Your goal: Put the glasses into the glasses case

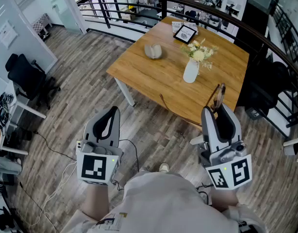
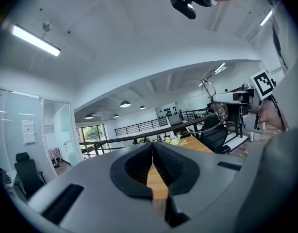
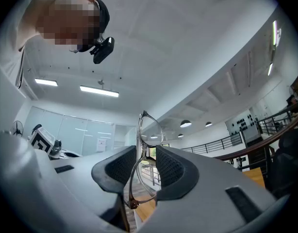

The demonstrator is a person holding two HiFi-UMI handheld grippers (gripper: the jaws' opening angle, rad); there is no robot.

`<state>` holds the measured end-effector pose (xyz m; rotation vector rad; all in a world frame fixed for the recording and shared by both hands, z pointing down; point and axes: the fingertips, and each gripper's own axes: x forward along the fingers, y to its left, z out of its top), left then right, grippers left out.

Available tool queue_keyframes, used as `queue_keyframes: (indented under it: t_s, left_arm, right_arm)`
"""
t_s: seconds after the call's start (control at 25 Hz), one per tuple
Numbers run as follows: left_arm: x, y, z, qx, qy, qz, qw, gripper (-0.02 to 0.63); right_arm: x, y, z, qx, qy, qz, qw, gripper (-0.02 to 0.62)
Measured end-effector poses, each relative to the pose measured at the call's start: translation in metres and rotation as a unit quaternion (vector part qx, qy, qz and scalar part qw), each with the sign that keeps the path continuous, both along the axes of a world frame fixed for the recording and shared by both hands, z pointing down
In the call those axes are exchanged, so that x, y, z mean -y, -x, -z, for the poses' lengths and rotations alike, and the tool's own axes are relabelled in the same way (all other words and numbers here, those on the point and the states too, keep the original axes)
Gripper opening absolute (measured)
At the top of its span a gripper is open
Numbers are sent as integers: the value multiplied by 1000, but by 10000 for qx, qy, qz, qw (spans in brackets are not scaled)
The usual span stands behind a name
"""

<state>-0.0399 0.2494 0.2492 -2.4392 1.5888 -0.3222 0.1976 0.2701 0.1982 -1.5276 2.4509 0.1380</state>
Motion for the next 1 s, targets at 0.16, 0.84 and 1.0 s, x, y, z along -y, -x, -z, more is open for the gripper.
queue_keyframes:
  t_s: [0.16, 0.84, 1.0]
  left_arm:
    - [0, -1, -3, 26, 26, -6, 10000, 18]
    - [3, -20, -2, 214, 102, 53, 9997, 18]
    - [4, -17, -3, 305, -8, 117, 9995, 18]
  right_arm:
    - [1, 0, -3, -135, -38, -58, 9999, 153]
    - [10, -15, -16, -47, 98, 19, 9999, 155]
    - [15, -17, -23, -18, 187, 95, 9998, 155]
